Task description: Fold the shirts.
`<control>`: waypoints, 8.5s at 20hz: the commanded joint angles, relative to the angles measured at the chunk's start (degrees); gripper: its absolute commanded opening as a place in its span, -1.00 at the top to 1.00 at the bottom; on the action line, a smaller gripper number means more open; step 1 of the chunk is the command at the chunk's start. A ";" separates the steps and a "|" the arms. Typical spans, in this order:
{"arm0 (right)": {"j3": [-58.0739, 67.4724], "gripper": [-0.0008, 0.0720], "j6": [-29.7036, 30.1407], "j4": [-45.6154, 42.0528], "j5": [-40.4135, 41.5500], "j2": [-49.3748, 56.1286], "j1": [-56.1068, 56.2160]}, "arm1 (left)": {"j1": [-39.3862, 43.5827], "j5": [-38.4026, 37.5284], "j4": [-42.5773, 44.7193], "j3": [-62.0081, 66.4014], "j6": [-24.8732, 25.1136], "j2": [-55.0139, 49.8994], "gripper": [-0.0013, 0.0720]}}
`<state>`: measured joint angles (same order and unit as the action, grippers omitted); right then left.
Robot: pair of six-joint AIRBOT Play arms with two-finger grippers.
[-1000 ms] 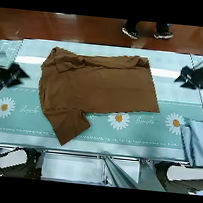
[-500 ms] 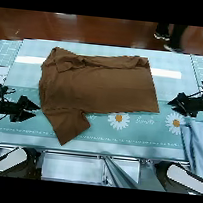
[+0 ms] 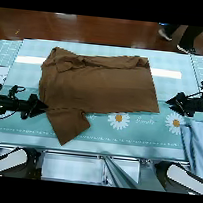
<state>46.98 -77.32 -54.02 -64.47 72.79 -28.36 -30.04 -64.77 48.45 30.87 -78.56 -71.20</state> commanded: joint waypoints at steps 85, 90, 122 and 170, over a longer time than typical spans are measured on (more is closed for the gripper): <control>54.36 0.91 1.03 -2.01 -15.06 34.62 16.20 | 17.40 -0.04 11.06 58.27 -2.69 -22.93 0.92; 47.98 0.91 -1.38 -7.39 -17.35 34.75 16.68 | 17.03 -7.43 11.06 49.77 -1.40 -22.47 0.92; -19.21 -0.15 11.02 12.46 -3.13 -16.59 -1.22 | -8.33 -7.39 5.68 -12.31 -1.42 19.45 -0.42; 26.05 0.91 -0.02 7.10 -0.39 20.15 12.52 | 12.39 2.71 -1.99 37.70 -0.81 -16.81 0.92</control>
<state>67.24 -76.60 -48.71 -65.93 88.51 -16.21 -19.59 -62.30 46.52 61.17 -78.11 -81.21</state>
